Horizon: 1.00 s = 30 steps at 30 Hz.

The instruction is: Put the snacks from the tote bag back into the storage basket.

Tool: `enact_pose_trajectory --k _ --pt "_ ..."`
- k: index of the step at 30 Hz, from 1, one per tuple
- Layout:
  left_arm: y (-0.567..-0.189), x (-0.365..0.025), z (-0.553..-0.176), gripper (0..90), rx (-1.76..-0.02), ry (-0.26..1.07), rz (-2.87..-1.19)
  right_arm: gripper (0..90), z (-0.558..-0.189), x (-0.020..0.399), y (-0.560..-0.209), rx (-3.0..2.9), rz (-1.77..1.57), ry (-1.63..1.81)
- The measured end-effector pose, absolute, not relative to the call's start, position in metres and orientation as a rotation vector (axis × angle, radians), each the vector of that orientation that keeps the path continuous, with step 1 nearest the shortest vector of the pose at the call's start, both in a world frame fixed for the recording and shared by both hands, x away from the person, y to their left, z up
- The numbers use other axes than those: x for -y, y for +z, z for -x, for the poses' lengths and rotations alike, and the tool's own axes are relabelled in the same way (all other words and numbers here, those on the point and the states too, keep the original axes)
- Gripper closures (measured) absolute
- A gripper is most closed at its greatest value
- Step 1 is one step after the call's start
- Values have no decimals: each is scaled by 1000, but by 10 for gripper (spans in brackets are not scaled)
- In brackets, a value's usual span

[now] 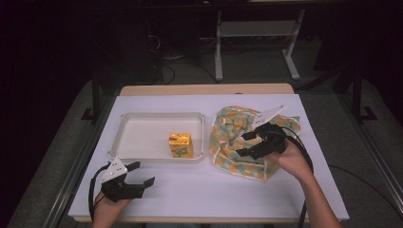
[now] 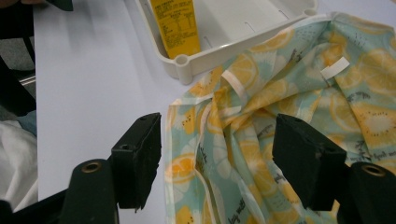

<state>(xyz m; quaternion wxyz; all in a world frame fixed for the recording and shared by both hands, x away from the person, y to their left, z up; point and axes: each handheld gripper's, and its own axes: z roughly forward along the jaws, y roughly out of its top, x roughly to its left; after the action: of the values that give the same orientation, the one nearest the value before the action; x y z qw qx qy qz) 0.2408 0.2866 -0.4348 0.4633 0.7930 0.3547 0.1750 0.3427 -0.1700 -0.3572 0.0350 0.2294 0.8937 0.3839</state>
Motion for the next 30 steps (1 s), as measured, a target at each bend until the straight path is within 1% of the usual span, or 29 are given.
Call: enact_pose_trajectory --k 30 --pt "-435 -286 -241 176 -868 436 -1958 322 -311 209 -380 -2681 -799 1224"
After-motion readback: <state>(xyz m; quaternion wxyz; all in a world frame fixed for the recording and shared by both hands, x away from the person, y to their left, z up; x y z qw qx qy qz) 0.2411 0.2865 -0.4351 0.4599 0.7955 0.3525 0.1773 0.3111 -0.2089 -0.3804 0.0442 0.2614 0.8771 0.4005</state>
